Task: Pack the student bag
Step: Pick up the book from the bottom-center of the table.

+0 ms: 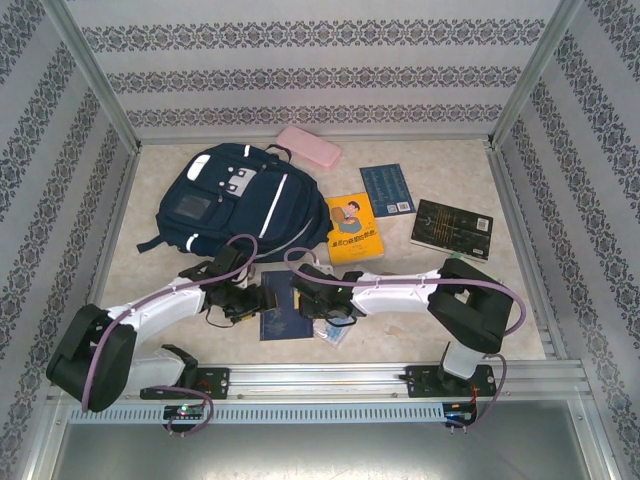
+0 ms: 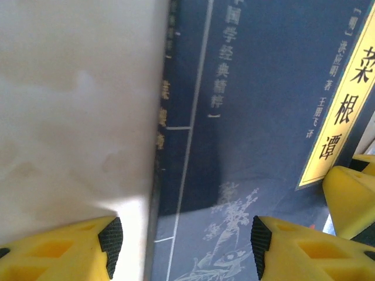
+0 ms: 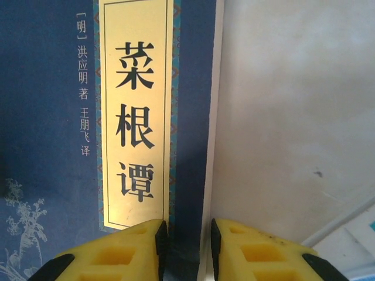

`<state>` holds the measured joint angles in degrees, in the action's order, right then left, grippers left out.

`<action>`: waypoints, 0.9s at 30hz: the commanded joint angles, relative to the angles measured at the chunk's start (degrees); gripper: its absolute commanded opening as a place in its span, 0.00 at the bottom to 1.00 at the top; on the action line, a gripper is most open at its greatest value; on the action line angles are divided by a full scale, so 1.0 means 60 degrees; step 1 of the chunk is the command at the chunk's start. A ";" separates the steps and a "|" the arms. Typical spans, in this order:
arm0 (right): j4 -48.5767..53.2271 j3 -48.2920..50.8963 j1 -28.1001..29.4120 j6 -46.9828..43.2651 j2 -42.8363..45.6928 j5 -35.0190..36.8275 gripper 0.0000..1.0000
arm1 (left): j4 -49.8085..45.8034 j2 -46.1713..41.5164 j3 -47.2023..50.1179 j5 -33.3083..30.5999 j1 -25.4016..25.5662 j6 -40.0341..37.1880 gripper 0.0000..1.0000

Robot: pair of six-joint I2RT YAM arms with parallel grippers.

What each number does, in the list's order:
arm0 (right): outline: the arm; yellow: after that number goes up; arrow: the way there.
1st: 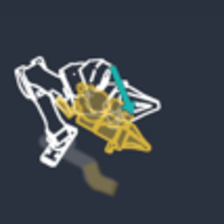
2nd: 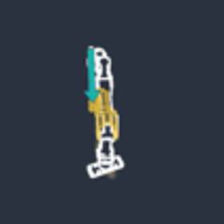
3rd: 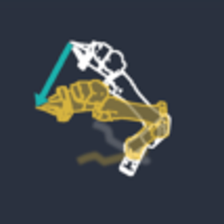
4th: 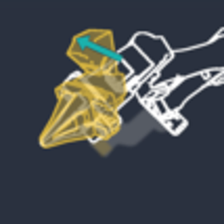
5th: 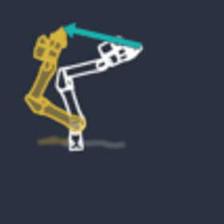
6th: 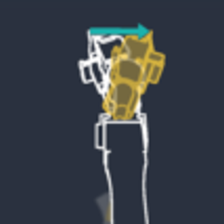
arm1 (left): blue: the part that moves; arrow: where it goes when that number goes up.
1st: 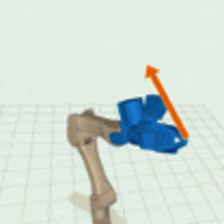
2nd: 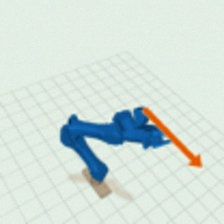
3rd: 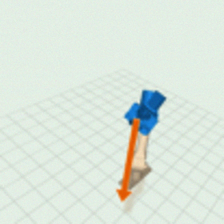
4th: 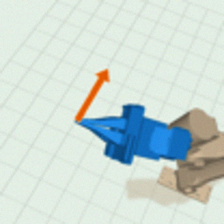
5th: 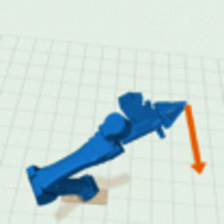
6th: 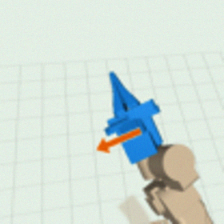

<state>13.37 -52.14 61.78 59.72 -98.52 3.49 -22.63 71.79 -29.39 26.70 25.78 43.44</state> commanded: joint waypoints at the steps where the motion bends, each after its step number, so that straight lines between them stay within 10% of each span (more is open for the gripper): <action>1: -0.0013 -0.0129 0.0174 -0.0028 -0.0489 -0.0384 0.29 | 0.1013 0.0397 0.0189 0.0786 0.0177 -0.0077 0.62; 18: -0.0847 -0.0591 0.0193 -0.0110 -0.0839 -0.1295 0.27 | 0.2435 -0.3026 0.0529 0.1725 0.0121 0.1662 0.44; 27: -0.0691 -0.0369 0.0162 -0.0096 -0.0446 -0.1038 0.28 | 0.0924 -0.2210 0.0236 0.0749 0.0110 0.0897 0.28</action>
<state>9.96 -55.33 62.13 59.68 -101.30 -1.04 -14.61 57.43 -25.67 31.83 25.87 51.16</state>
